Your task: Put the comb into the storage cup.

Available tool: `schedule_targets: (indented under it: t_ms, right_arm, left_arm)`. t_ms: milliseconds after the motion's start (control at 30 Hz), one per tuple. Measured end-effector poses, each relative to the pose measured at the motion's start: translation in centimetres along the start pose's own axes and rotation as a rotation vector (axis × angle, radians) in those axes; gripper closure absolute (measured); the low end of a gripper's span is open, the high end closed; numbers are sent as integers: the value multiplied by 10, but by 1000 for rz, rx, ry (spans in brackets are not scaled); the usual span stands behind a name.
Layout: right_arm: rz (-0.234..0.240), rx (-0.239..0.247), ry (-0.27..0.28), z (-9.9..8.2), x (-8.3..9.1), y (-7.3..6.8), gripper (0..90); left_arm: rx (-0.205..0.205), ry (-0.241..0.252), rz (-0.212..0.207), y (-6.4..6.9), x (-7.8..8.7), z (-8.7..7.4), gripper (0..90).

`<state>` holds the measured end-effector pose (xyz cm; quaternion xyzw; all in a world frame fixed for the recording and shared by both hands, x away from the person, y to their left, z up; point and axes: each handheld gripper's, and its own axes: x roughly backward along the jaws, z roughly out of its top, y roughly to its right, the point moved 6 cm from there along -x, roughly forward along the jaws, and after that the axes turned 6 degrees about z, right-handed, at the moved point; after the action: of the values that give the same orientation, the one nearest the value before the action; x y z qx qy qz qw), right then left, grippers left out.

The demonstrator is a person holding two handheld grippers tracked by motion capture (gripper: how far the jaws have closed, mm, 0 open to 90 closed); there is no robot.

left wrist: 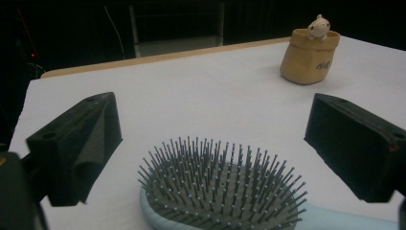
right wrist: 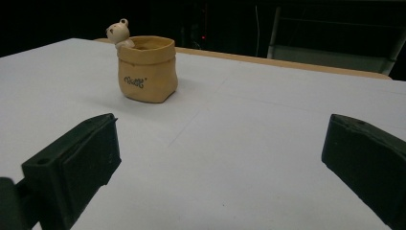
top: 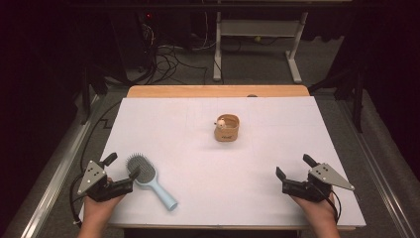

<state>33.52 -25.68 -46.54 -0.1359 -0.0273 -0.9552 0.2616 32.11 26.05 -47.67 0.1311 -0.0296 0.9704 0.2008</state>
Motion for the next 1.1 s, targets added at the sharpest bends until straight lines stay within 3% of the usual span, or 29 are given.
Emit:
schedule_targets:
  t_ms: [467, 633, 733, 933, 1067, 1100]
  right_arm:
    - [3, -4, 4, 1, 1, 1, 1]
    - [5, -4, 3, 0, 0, 1, 1]
    - [6, -6, 2, 0, 0, 0, 1]
    - [7, -10, 5, 0, 1, 1, 1]
    - [8, -13, 4, 0, 0, 1, 2]
    - [8, -13, 4, 0, 0, 1, 2]
  left_arm:
    - [0, -16, 10, -3, 3, 0, 197]
    - [19, -25, 9, -8, 11, -3, 379]
    - [42, -23, 14, -12, 15, -3, 429]
    - [37, -58, 14, -12, 19, -9, 554]
    - [37, -85, 31, -14, 21, -12, 697]
    - [46, -92, 55, -16, 21, -12, 726]
